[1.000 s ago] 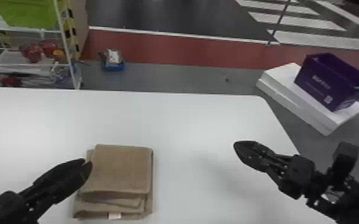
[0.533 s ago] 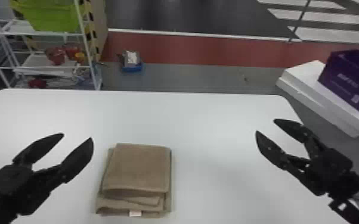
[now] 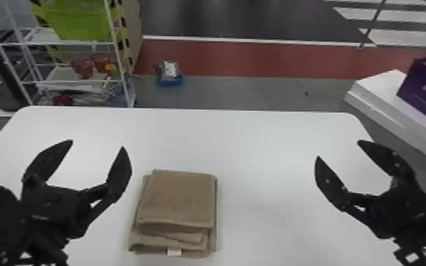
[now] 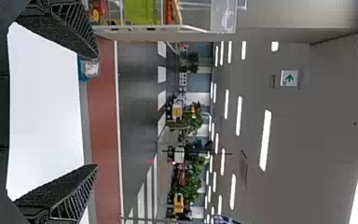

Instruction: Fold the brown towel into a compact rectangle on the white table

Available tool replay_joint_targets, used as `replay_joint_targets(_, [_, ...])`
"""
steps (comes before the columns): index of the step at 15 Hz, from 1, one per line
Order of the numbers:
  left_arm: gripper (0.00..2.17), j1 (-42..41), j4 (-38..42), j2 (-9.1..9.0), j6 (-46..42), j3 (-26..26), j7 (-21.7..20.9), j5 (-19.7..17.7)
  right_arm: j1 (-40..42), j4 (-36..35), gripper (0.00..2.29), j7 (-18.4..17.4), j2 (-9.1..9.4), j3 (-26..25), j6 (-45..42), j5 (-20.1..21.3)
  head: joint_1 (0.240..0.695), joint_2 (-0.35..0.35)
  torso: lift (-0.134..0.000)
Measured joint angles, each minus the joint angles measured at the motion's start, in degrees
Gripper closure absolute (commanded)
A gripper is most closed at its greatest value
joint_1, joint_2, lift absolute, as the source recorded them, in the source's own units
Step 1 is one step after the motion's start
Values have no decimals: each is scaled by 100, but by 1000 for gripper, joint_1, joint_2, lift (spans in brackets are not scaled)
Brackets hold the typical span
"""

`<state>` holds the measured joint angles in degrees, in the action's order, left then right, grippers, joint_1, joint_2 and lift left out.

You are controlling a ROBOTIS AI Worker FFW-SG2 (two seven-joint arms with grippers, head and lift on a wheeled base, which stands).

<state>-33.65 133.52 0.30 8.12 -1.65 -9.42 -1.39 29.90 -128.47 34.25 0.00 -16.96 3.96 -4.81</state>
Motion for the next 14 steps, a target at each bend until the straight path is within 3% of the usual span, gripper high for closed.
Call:
replay_joint_targets(2, [46, 44, -124, -9, 27, 155, 293, 284, 52, 3, 66, -45, 0, -22, 15, -9, 695, -62, -123])
replay_joint_targets(4, [46, 146, -167, -14, 430, 191, 256, 349, 79, -18, 66, -33, 0, -45, 278, -19, 695, -70, -123])
replay_joint_targets(7, [56, 321, -219, -21, 863, 150, 116, 249, 94, -24, 66, -32, 0, -27, 424, -47, 695, -73, -123])
replay_joint_targets(14, [60, 536, -425, -22, 666, -80, -176, 148, 42, 40, 70, 11, 0, -112, 324, -269, 695, -65, -123])
